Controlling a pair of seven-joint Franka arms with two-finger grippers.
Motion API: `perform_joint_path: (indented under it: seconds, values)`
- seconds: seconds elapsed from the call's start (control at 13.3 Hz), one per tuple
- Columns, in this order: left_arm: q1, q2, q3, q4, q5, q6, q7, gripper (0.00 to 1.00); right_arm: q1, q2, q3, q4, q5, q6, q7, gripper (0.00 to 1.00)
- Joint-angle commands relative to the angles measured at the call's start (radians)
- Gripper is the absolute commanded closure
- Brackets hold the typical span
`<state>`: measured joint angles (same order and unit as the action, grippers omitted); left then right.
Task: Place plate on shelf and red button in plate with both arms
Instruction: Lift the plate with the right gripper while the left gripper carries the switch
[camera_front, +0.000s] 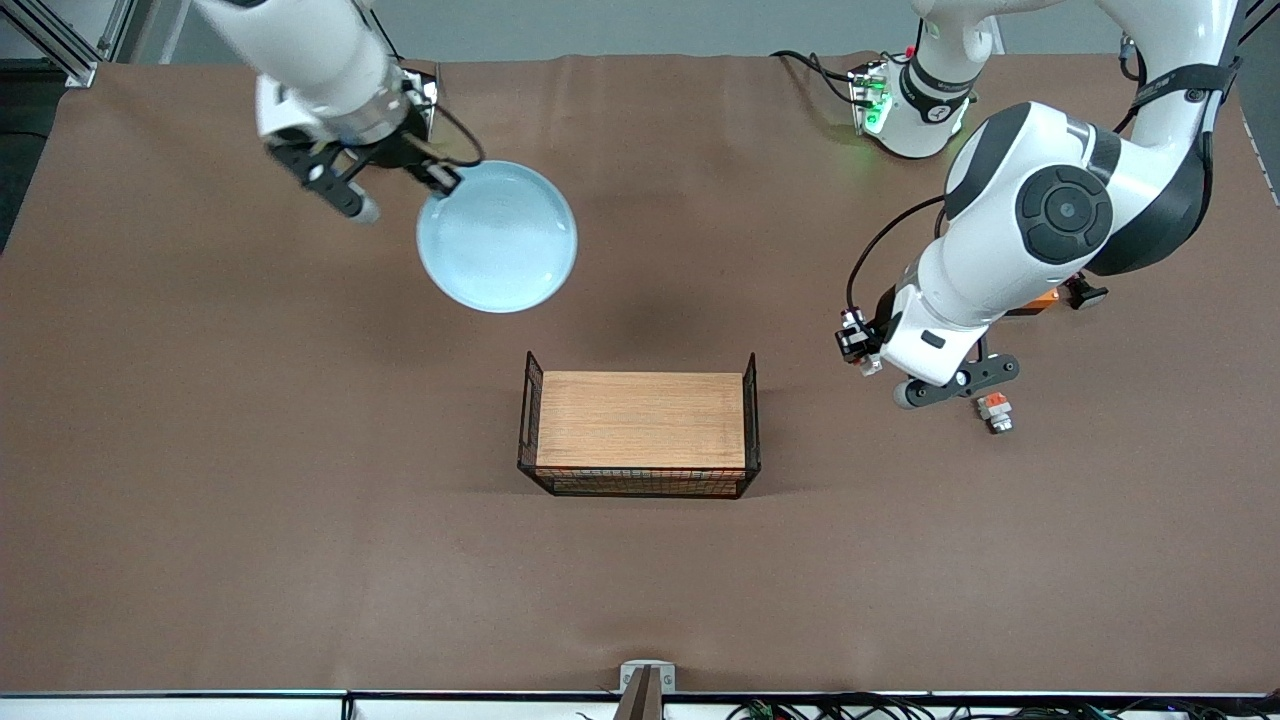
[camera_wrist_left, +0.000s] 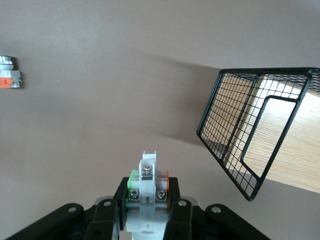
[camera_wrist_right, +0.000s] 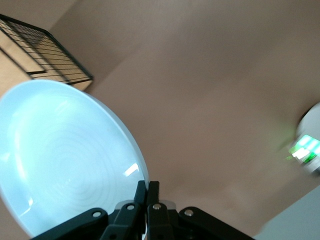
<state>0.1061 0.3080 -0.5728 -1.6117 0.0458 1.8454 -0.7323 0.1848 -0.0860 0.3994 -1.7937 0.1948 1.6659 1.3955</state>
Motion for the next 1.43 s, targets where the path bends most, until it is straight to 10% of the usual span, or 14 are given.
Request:
perform_joint_path:
  seconds: [0.0,0.45,1.35]
  values:
    - [-0.029,0.017,-0.002,0.021,-0.003,0.000,-0.024,1.00,0.082,0.093,0.002,0.042,0.025,0.121,0.384,1.00]
    - [-0.072,0.034,-0.002,0.021,-0.009,0.036,-0.057,1.00,0.176,0.342,0.001,0.236,0.012,0.244,0.753,1.00]
    - [-0.186,0.103,-0.001,0.115,-0.006,0.087,-0.279,1.00,0.211,0.603,-0.005,0.349,-0.192,0.356,0.758,0.99]
